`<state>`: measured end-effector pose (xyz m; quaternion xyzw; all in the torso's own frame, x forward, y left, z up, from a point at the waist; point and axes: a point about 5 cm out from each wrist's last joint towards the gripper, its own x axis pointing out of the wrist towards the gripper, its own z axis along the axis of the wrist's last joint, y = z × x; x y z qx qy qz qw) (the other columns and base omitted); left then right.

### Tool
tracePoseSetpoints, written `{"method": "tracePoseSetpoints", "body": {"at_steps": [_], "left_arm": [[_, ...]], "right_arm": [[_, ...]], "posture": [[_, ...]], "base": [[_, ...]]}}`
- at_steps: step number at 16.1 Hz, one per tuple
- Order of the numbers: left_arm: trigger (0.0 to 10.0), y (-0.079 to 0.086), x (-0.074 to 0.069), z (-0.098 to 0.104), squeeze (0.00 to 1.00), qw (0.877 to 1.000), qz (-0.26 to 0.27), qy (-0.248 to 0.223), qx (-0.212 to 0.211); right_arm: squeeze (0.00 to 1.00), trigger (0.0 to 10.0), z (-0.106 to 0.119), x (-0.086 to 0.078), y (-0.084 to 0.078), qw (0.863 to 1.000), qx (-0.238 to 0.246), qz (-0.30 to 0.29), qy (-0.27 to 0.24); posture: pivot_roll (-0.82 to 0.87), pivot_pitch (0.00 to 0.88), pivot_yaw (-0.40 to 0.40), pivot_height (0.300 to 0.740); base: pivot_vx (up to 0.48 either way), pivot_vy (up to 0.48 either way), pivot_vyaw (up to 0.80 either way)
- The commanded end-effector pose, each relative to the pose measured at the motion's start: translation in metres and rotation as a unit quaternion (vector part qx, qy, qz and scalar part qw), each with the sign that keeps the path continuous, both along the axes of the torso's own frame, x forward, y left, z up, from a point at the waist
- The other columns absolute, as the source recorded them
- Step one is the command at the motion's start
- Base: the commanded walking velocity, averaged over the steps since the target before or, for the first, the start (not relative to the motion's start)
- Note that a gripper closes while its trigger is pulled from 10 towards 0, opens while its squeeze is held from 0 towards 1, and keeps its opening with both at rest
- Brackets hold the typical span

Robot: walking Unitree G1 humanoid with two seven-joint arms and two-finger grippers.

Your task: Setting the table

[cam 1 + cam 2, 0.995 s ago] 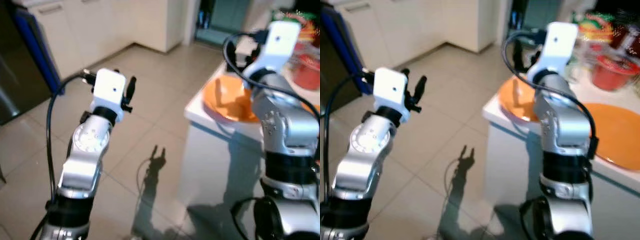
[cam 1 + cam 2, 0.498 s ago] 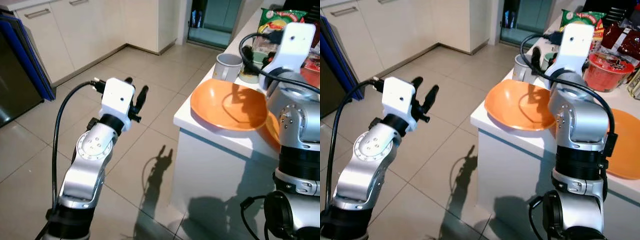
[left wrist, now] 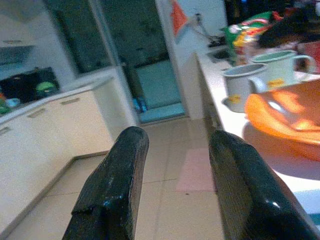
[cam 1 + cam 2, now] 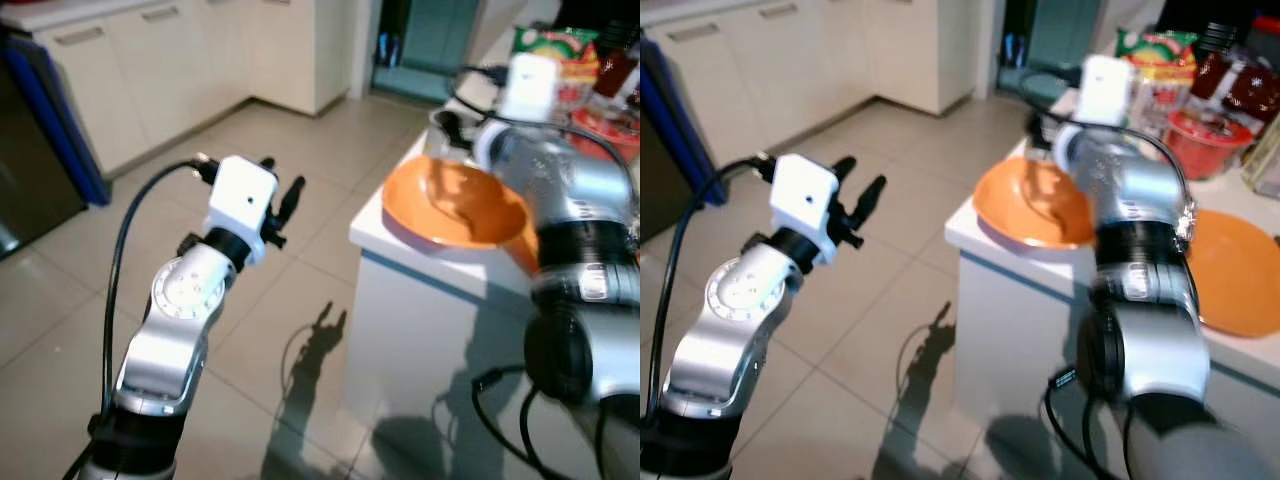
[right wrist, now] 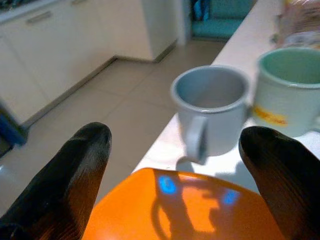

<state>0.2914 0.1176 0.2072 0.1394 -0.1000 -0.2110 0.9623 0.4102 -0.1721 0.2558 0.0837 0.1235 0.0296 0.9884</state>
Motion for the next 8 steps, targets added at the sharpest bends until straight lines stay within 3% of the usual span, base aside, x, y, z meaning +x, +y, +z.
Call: {"method": "tracePoseSetpoints", "body": {"at_steps": [1, 2, 3, 8], "left_arm": [[10.0, -0.002, -0.004, 0.001, 0.00, 1.000, -0.008, -0.002, 0.009], [10.0, -0.001, -0.007, 0.001, 0.00, 1.000, -0.007, 0.000, 0.009], [10.0, 0.000, -0.009, 0.000, 0.00, 1.000, -0.007, 0.000, 0.011], [10.0, -0.001, -0.019, -0.002, 0.00, 1.000, -0.009, 0.010, 0.018]], "right_arm": [[1.00, 10.0, 0.003, 0.006, 0.006, 1.000, -0.007, 0.020, -0.007], [0.18, 10.0, 0.003, 0.010, 0.009, 1.000, 0.006, 0.016, -0.014], [0.00, 10.0, 0.003, 0.012, 0.009, 1.000, 0.008, 0.012, -0.017], [0.00, 10.0, -0.005, 0.016, -0.001, 0.998, -0.044, -0.043, -0.011]], "posture": [[-0.01, 0.000, -0.022, 0.740], [-0.01, 0.000, -0.025, 0.740], [0.00, 0.000, -0.030, 0.740], [0.02, 0.000, -0.046, 0.740]], "base": [[0.000, 0.000, 0.00], [0.000, 0.000, 0.00], [0.000, 0.000, 0.00], [0.000, 0.000, 0.00]]}}
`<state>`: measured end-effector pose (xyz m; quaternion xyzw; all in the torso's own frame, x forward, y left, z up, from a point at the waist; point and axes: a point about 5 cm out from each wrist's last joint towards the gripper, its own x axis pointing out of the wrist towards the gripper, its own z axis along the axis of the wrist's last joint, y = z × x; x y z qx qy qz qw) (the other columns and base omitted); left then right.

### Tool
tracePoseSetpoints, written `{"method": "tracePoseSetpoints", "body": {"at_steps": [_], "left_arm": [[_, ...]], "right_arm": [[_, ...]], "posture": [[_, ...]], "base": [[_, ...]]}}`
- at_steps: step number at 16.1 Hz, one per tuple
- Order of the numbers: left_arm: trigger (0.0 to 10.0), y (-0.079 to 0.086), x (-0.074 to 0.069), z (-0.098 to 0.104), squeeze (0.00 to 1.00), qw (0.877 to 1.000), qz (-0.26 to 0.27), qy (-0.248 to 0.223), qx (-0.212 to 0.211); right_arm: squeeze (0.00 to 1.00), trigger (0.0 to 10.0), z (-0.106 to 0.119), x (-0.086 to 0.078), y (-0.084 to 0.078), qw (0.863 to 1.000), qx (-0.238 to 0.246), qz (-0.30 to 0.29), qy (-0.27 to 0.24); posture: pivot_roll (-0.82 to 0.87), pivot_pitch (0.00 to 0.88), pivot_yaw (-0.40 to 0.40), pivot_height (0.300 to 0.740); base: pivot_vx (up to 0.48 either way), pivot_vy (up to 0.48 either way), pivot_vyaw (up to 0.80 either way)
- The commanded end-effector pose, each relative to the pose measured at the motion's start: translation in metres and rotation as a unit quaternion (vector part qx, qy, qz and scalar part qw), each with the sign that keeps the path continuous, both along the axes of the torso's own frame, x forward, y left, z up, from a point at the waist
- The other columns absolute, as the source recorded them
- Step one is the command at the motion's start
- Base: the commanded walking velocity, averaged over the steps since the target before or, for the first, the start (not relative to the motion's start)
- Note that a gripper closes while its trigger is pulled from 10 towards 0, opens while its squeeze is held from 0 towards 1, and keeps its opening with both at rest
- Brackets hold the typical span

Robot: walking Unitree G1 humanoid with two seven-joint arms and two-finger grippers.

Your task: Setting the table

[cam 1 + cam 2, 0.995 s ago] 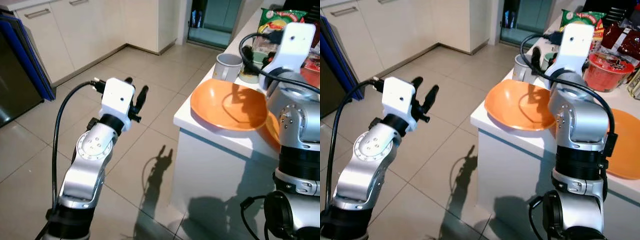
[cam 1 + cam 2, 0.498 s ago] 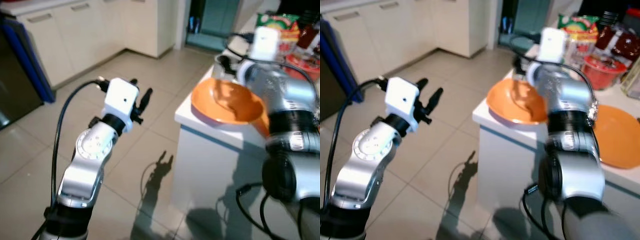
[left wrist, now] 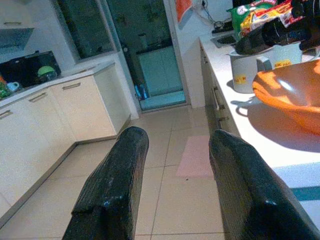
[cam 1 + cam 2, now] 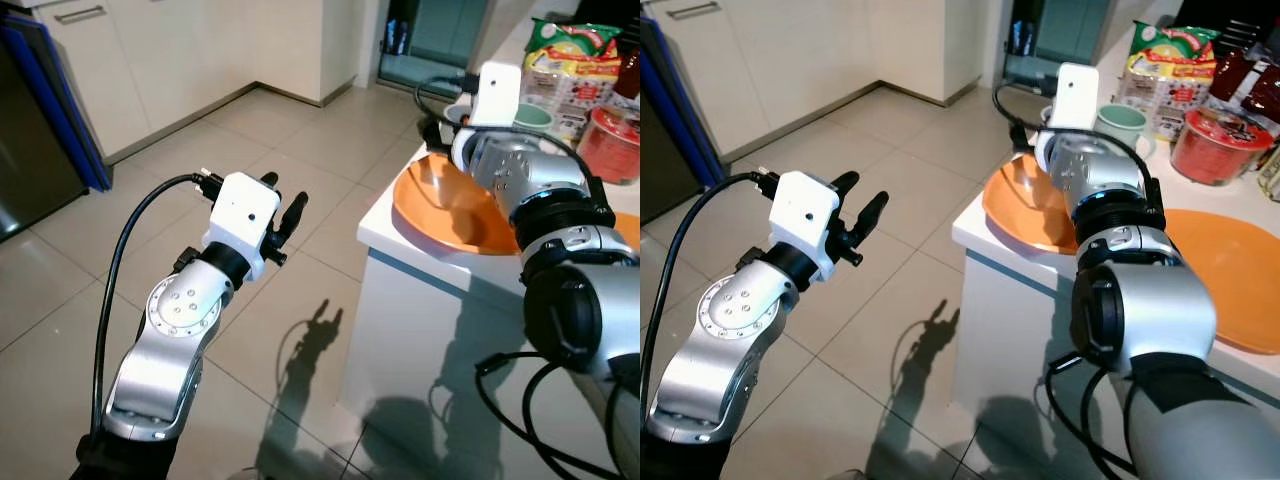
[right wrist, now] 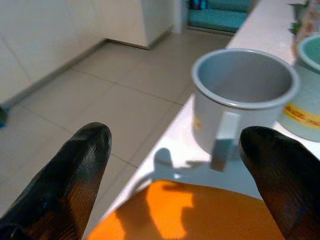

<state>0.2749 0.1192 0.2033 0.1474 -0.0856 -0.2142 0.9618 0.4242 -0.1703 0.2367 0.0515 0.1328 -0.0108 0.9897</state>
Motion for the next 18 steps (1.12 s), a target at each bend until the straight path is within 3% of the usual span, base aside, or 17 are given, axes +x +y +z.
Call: {"method": "tracePoseSetpoints", "body": {"at_steps": [1, 5, 9, 18], "left_arm": [[10.0, -0.004, -0.004, 0.001, 0.00, 1.000, -0.011, 0.000, 0.008], [10.0, -0.003, -0.008, 0.003, 0.00, 1.000, -0.010, 0.005, 0.009], [10.0, -0.004, -0.010, 0.002, 0.00, 1.000, -0.019, 0.016, 0.013], [10.0, 0.001, -0.021, 0.004, 0.00, 0.999, -0.022, 0.034, 0.024]], "right_arm": [[0.00, 10.0, 0.016, 0.002, -0.005, 0.999, -0.012, -0.013, -0.027], [0.00, 10.0, 0.037, 0.005, -0.008, 0.997, 0.003, -0.024, -0.070], [0.00, 10.0, 0.027, 0.003, -0.020, 0.996, -0.022, -0.070, -0.042], [0.00, 10.0, 0.014, 0.002, -0.017, 0.996, -0.026, -0.083, -0.019]], "posture": [[0.02, 0.000, -0.049, 0.740], [0.03, 0.000, -0.050, 0.740], [0.02, 0.000, -0.039, 0.740], [0.06, 0.028, -0.059, 0.740]], "base": [[0.000, 0.000, 0.00], [0.000, 0.000, 0.00], [0.000, 0.000, 0.00], [0.000, 0.000, 0.00]]}}
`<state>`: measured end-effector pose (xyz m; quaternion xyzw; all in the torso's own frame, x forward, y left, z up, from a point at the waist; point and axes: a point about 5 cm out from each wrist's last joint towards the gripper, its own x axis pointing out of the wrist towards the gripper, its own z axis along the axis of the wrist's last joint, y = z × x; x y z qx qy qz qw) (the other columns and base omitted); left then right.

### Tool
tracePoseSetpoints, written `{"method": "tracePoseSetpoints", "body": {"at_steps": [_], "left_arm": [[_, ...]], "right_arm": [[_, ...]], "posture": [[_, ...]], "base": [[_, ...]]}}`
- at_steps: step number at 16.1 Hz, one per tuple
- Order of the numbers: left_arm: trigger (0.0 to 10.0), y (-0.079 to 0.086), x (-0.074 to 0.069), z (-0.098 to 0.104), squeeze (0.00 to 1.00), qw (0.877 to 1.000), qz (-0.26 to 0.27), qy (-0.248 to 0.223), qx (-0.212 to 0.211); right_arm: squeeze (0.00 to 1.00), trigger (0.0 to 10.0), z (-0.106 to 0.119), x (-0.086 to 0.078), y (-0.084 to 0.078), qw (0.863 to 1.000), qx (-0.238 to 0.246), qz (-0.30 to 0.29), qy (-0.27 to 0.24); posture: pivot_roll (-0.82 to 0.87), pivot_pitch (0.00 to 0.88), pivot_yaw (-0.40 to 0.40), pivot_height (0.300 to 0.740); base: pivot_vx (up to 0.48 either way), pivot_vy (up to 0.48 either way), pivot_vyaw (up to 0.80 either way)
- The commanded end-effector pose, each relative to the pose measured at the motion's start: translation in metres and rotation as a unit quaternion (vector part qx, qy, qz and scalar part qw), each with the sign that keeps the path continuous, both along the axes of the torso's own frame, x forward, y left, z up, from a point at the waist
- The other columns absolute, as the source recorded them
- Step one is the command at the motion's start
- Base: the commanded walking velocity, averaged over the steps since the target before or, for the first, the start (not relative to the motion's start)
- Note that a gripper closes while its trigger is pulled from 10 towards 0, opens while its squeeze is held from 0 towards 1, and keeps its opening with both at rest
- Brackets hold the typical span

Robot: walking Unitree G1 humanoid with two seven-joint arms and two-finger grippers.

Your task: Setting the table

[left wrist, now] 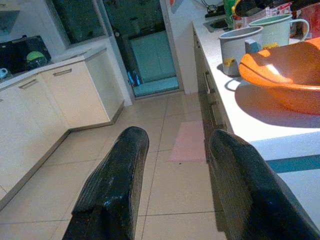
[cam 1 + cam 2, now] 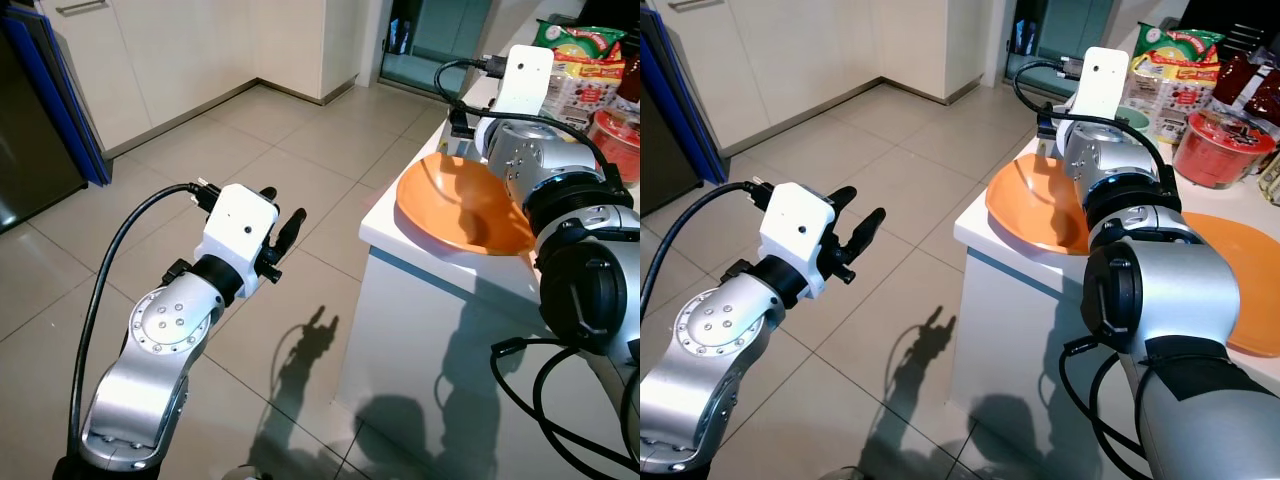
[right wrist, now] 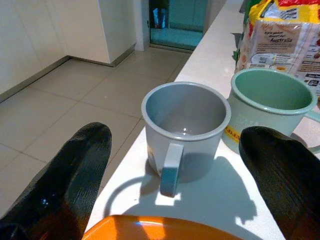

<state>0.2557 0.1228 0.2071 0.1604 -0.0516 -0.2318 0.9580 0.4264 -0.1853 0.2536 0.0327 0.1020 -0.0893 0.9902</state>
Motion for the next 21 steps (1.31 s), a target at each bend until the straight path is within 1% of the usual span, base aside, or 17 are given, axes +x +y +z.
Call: {"method": "tracePoseSetpoints", "body": {"at_steps": [1, 2, 7, 11, 12, 15, 19, 21], "left_arm": [[10.0, -0.003, -0.005, 0.001, 0.00, 1.000, -0.012, 0.003, 0.001], [10.0, -0.003, -0.007, 0.002, 0.00, 1.000, -0.013, 0.006, 0.001], [10.0, 0.000, -0.015, 0.005, 0.00, 1.000, -0.015, 0.018, 0.010], [10.0, 0.006, -0.019, 0.012, 0.00, 1.000, -0.013, 0.017, 0.018], [10.0, 0.008, -0.022, 0.015, 0.00, 1.000, -0.010, 0.016, 0.019], [10.0, 0.013, -0.022, 0.018, 0.00, 1.000, -0.001, 0.016, 0.024], [10.0, 0.019, -0.020, 0.026, 0.00, 1.000, 0.019, 0.004, 0.023], [10.0, 0.020, -0.020, 0.026, 0.00, 0.999, 0.021, 0.005, 0.025]], "right_arm": [[0.00, 10.0, -0.003, -0.001, -0.002, 1.000, 0.003, -0.007, 0.008], [0.00, 10.0, -0.003, -0.001, -0.003, 1.000, 0.002, -0.010, 0.010], [0.00, 10.0, -0.007, -0.002, -0.006, 1.000, 0.012, -0.017, 0.014], [0.00, 10.0, -0.013, -0.003, -0.008, 1.000, 0.012, -0.019, 0.020], [0.00, 10.0, -0.013, -0.003, -0.008, 1.000, 0.012, -0.019, 0.020], [0.00, 10.0, -0.014, -0.002, -0.006, 1.000, 0.015, -0.013, 0.015], [0.00, 10.0, -0.008, -0.001, -0.001, 1.000, 0.022, 0.009, -0.014], [0.00, 10.0, -0.009, -0.001, 0.000, 1.000, 0.018, 0.011, -0.013]], "posture": [[0.07, 0.038, -0.059, 0.740], [0.07, 0.060, -0.059, 0.740], [0.10, 0.107, -0.049, 0.740], [0.12, 0.150, -0.042, 0.740], [0.12, 0.167, -0.038, 0.740], [0.13, 0.179, -0.036, 0.740], [0.13, 0.183, -0.041, 0.740], [0.13, 0.186, -0.043, 0.740]], "base": [[0.000, 0.000, 0.00], [0.000, 0.000, 0.00], [0.000, 0.000, 0.00], [0.000, 0.000, 0.00], [0.000, 0.000, 0.00], [0.000, 0.000, 0.00], [0.000, 0.000, 0.00], [0.000, 0.000, 0.00]]}}
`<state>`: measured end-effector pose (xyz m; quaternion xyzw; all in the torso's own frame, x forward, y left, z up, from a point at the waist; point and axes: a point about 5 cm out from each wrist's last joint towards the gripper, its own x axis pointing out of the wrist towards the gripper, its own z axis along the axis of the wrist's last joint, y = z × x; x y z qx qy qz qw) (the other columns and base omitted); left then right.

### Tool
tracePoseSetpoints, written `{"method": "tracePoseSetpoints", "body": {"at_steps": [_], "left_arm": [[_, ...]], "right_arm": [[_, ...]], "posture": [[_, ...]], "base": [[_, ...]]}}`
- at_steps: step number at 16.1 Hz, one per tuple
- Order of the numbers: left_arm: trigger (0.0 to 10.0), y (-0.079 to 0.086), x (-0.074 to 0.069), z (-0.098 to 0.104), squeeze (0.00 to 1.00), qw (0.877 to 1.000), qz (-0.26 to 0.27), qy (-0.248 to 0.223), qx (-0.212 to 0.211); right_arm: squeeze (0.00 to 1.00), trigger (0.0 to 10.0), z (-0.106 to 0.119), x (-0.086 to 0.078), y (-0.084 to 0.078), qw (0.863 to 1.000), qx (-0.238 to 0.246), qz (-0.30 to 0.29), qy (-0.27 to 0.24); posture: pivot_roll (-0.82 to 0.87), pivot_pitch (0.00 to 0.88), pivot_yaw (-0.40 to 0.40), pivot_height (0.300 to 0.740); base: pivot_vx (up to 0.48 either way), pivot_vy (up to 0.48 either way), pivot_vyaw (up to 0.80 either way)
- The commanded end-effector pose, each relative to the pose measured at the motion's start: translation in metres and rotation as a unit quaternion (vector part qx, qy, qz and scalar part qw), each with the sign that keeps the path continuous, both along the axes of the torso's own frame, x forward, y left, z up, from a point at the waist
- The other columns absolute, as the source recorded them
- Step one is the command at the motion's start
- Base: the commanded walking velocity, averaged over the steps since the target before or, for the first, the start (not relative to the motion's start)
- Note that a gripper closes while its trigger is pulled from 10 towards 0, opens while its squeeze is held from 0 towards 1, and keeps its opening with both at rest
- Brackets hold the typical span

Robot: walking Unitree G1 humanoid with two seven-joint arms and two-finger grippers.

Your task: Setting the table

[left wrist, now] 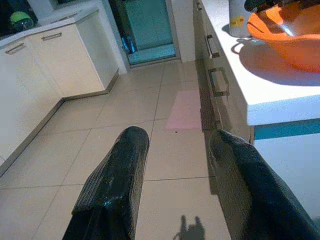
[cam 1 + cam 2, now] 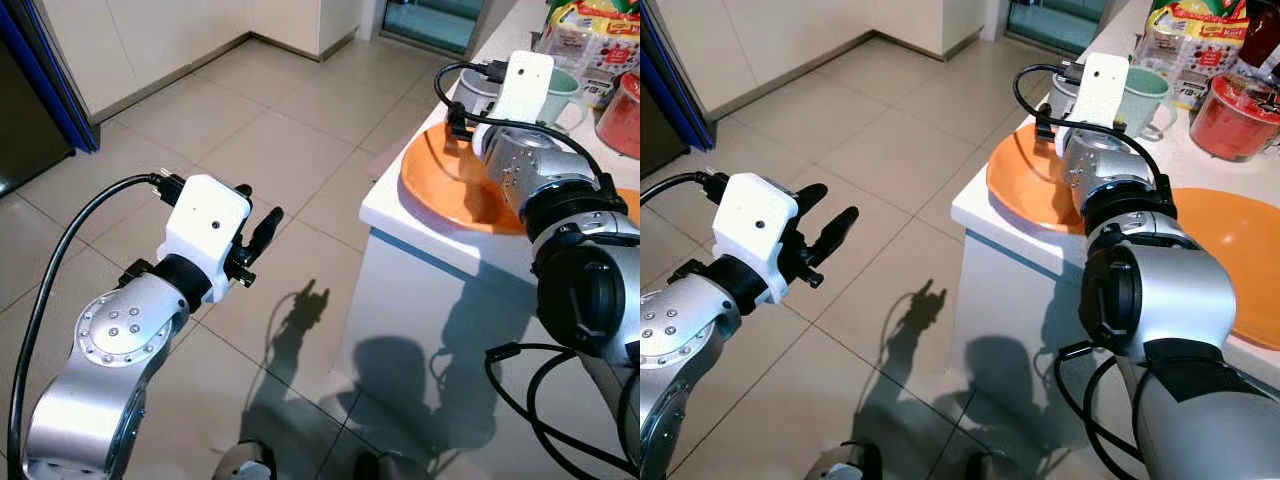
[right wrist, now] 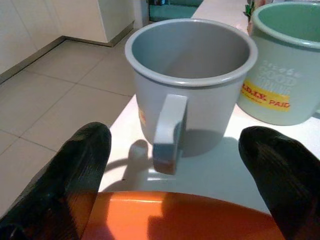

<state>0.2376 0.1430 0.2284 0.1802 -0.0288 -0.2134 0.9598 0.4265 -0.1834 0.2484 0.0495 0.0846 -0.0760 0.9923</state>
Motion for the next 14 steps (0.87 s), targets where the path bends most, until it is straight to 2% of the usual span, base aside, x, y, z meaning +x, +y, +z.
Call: {"method": "tracePoseSetpoints", "body": {"at_steps": [1, 2, 3, 4, 5, 14], "left_arm": [[10.0, 0.0006, -0.0027, 0.0044, 0.00, 1.000, -0.002, -0.008, 0.004], [10.0, 0.0006, -0.0027, 0.0044, 0.00, 1.000, -0.002, -0.008, 0.004], [10.0, 0.0011, -0.0031, 0.0049, 0.00, 1.000, -0.001, -0.007, 0.004], [10.0, 0.0009, -0.0040, 0.0045, 0.00, 1.000, 0.000, -0.006, 0.005], [10.0, 0.0007, -0.0043, 0.0043, 0.00, 1.000, 0.001, -0.006, 0.006], [10.0, -0.0005, -0.0039, 0.0058, 0.00, 1.000, 0.001, -0.008, 0.004]], "right_arm": [[0.00, 10.0, -0.0065, -0.0010, -0.0015, 1.000, 0.001, 0.001, 0.008], [0.00, 10.0, -0.0065, -0.0010, -0.0015, 1.000, 0.001, 0.001, 0.008], [0.00, 4.7, -0.0074, -0.0011, -0.0013, 1.000, 0.004, 0.004, 0.005], [0.00, 1.6, -0.0083, -0.0011, -0.0012, 1.000, 0.006, 0.006, 0.002], [0.00, 0.0, -0.0094, -0.0012, -0.0007, 1.000, 0.007, 0.009, 0.001], [0.00, 0.0, -0.0089, -0.0009, 0.0012, 1.000, 0.006, 0.014, -0.009]], "posture": [[0.14, 0.187, -0.043, 0.740], [0.14, 0.187, -0.043, 0.740], [0.14, 0.190, -0.045, 0.740], [0.14, 0.187, -0.047, 0.740], [0.14, 0.187, -0.047, 0.740], [0.15, 0.182, -0.046, 0.740]], "base": [[0.000, 0.000, 0.00], [0.000, 0.000, 0.00], [0.000, 0.000, 0.00], [0.000, 0.000, 0.00], [0.000, 0.000, 0.00], [0.000, 0.000, 0.00]]}}
